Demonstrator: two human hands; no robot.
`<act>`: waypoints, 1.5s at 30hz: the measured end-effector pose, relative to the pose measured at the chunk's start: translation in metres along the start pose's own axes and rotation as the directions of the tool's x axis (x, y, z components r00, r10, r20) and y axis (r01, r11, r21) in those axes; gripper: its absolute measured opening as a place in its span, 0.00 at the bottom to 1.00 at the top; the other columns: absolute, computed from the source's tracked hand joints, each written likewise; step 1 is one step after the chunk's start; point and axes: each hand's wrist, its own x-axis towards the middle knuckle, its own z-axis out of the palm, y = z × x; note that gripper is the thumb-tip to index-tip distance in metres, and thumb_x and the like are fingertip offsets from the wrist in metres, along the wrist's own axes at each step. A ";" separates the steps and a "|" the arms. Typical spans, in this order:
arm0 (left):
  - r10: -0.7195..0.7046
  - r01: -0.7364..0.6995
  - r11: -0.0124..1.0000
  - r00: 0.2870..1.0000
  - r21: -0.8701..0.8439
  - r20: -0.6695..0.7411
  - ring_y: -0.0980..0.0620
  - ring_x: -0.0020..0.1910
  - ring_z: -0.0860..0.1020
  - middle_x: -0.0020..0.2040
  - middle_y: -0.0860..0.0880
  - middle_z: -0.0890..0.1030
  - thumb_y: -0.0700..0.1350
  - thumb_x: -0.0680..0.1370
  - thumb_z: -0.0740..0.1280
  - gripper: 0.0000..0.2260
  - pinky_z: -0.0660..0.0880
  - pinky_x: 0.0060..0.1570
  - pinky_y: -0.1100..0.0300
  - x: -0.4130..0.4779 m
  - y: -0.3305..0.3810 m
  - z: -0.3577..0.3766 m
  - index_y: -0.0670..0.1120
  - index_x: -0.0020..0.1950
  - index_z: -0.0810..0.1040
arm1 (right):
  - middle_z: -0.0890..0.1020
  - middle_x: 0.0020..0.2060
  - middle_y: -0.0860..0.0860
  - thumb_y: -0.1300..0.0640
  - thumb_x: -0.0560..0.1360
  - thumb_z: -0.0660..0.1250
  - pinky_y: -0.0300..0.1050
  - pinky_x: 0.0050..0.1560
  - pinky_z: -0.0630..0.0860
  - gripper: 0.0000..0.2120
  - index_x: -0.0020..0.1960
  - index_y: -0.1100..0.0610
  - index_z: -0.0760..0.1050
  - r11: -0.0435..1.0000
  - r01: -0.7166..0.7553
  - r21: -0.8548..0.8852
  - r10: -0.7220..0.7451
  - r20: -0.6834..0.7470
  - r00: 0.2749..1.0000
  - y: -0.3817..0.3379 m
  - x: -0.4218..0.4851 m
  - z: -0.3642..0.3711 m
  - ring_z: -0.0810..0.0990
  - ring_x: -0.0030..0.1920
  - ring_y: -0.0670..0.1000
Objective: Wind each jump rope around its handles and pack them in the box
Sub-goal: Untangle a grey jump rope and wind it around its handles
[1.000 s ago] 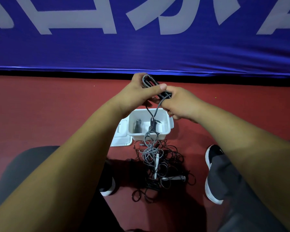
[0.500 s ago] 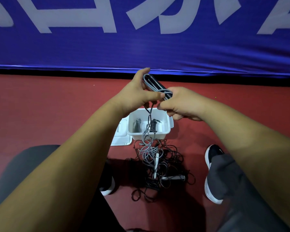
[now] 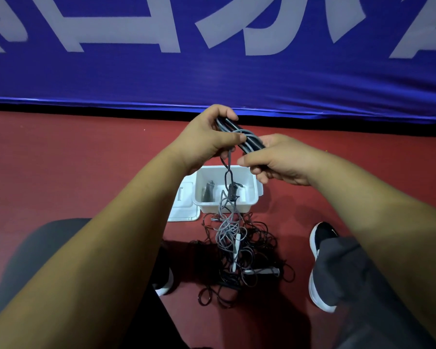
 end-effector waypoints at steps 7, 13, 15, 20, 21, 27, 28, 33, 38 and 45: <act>0.017 -0.017 0.999 1.000 0.028 0.004 0.50 0.30 0.76 0.41 0.42 0.78 0.30 0.75 0.75 0.20 0.75 0.31 0.57 -0.001 0.002 0.004 0.43 0.62 0.73 | 0.75 0.34 0.52 0.65 0.79 0.64 0.44 0.30 0.77 0.07 0.54 0.55 0.73 0.996 -0.085 0.019 0.085 -0.006 0.996 -0.001 -0.001 0.002 0.76 0.30 0.49; -0.027 0.027 1.000 1.000 0.008 -0.006 0.46 0.36 0.77 0.37 0.45 0.80 0.34 0.76 0.76 0.46 0.76 0.37 0.55 0.000 0.006 0.005 0.55 0.84 0.52 | 0.68 0.29 0.51 0.69 0.75 0.66 0.40 0.25 0.58 0.18 0.64 0.63 0.70 1.000 -0.010 0.024 0.012 -0.076 0.997 0.006 0.008 0.001 0.61 0.26 0.48; -0.123 0.122 0.992 0.991 -0.014 -0.059 0.45 0.39 0.78 0.39 0.43 0.82 0.37 0.75 0.79 0.47 0.77 0.41 0.53 0.000 0.006 0.007 0.48 0.83 0.48 | 0.69 0.31 0.52 0.69 0.75 0.63 0.40 0.26 0.59 0.16 0.60 0.58 0.73 1.000 -0.018 0.008 0.019 -0.170 0.985 0.005 0.009 0.001 0.62 0.26 0.48; -0.391 0.383 0.919 0.916 0.094 0.090 0.51 0.35 0.76 0.45 0.39 0.81 0.47 0.78 0.76 0.17 0.77 0.40 0.59 -0.006 0.012 0.011 0.34 0.56 0.79 | 0.76 0.34 0.57 0.66 0.76 0.63 0.42 0.25 0.69 0.10 0.54 0.54 0.72 0.987 -0.035 -0.156 -0.018 -0.324 0.946 0.007 0.008 -0.003 0.70 0.25 0.51; -0.428 0.414 0.902 0.894 0.124 0.133 0.52 0.35 0.75 0.46 0.40 0.84 0.46 0.80 0.73 0.16 0.76 0.37 0.61 -0.008 0.015 0.012 0.33 0.57 0.80 | 0.77 0.34 0.58 0.66 0.77 0.62 0.44 0.26 0.72 0.09 0.54 0.56 0.73 0.980 -0.051 -0.190 -0.012 -0.317 0.948 0.008 0.008 -0.002 0.71 0.25 0.52; -0.348 0.262 0.922 0.883 0.286 0.314 0.48 0.35 0.78 0.34 0.45 0.77 0.44 0.86 0.64 0.11 0.76 0.48 0.51 -0.014 0.026 0.002 0.42 0.47 0.80 | 0.83 0.33 0.55 0.64 0.79 0.65 0.44 0.32 0.75 0.07 0.50 0.56 0.81 0.982 -0.074 -0.175 0.031 -0.237 0.971 0.011 0.008 0.002 0.75 0.28 0.50; -0.338 0.254 0.929 0.882 0.270 0.330 0.46 0.36 0.79 0.33 0.46 0.75 0.44 0.86 0.63 0.10 0.75 0.51 0.49 -0.014 0.026 0.002 0.42 0.50 0.80 | 0.84 0.33 0.55 0.63 0.79 0.65 0.43 0.32 0.73 0.07 0.48 0.54 0.81 0.987 -0.076 -0.145 0.041 -0.229 0.972 0.011 0.009 0.000 0.73 0.29 0.49; -0.290 0.268 0.937 0.954 0.225 0.070 0.52 0.24 0.64 0.34 0.47 0.77 0.60 0.84 0.65 0.21 0.75 0.35 0.55 -0.009 0.018 0.003 0.41 0.61 0.77 | 0.79 0.32 0.54 0.65 0.78 0.67 0.43 0.30 0.65 0.05 0.51 0.57 0.77 0.994 -0.082 -0.076 0.064 -0.212 0.975 0.015 0.012 -0.004 0.68 0.28 0.49; -0.164 0.174 0.981 0.980 0.090 -0.111 0.52 0.23 0.63 0.43 0.43 0.85 0.54 0.84 0.68 0.14 0.76 0.34 0.58 -0.005 0.009 -0.002 0.52 0.68 0.78 | 0.70 0.28 0.48 0.66 0.78 0.68 0.40 0.28 0.60 0.06 0.52 0.57 0.76 0.997 -0.068 -0.043 0.064 -0.096 0.993 0.015 0.008 0.004 0.64 0.26 0.46; -0.097 0.098 0.990 0.995 0.098 -0.016 0.53 0.26 0.64 0.51 0.43 0.82 0.44 0.87 0.62 0.12 0.75 0.38 0.57 -0.003 0.003 -0.005 0.49 0.68 0.81 | 0.78 0.34 0.55 0.65 0.77 0.71 0.43 0.29 0.73 0.15 0.60 0.52 0.80 0.987 -0.051 -0.154 0.028 -0.150 0.988 0.011 0.002 0.003 0.80 0.29 0.52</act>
